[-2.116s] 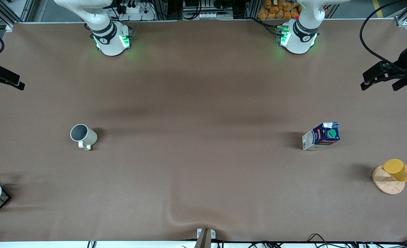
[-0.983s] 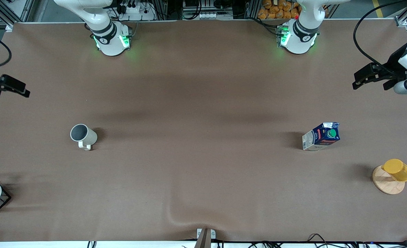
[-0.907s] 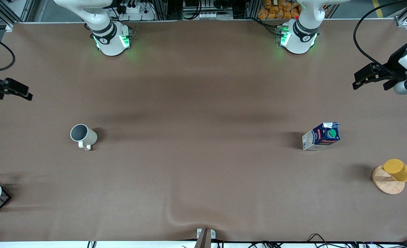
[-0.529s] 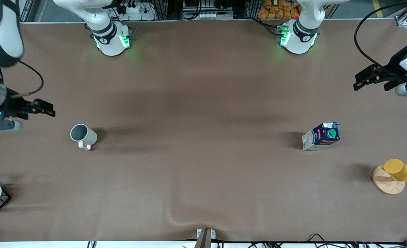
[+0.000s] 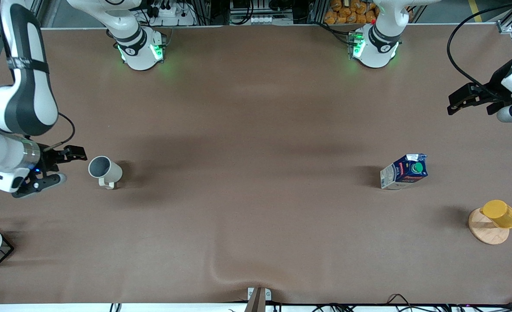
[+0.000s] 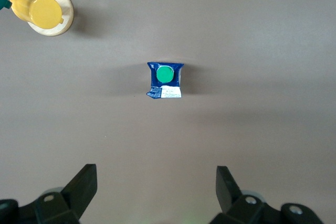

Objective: Place milk next to cup
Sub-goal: 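Reach the right gripper to the white mug while the left gripper reaches the milk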

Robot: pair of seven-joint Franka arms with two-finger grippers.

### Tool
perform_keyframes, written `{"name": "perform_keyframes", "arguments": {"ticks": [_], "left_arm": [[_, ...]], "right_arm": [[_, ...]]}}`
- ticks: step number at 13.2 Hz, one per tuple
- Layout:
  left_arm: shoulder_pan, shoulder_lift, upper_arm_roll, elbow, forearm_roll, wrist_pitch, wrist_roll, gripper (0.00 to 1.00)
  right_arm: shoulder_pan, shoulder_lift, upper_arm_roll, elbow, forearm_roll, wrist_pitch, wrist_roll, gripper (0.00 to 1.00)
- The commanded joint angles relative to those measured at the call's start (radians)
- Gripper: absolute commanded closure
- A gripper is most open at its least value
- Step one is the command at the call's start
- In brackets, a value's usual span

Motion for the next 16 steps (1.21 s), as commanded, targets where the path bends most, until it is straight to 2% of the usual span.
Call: {"name": "perform_keyframes", "arguments": {"ticks": [1, 4, 7, 10, 13, 16], "left_arm": [[0.006, 0.028, -0.001, 0.006, 0.014, -0.008, -0.015, 0.00], [0.026, 0.054, -0.003, -0.013, 0.000, 0.015, -0.014, 0.00], [0.026, 0.048, -0.003, -0.083, -0.045, 0.077, -0.023, 0.00], [0.020, 0.008, -0.015, -0.206, -0.066, 0.198, -0.098, 0.00], [0.014, 0.038, -0.026, -0.258, -0.044, 0.274, -0.098, 0.00], [0.012, 0.144, -0.027, -0.223, 0.072, 0.332, -0.100, 0.00]], "right_arm": [[-0.020, -0.005, 0.008, -0.080, -0.015, 0.098, -0.046, 0.00], [-0.027, 0.007, 0.008, -0.142, -0.015, 0.141, -0.049, 0.00], [-0.036, 0.013, 0.008, -0.212, -0.015, 0.225, -0.110, 0.00], [-0.053, 0.030, 0.008, -0.248, -0.015, 0.296, -0.165, 0.00], [-0.066, 0.064, 0.008, -0.250, -0.015, 0.357, -0.219, 0.00], [-0.061, 0.078, 0.008, -0.283, -0.015, 0.420, -0.219, 0.00]]}}
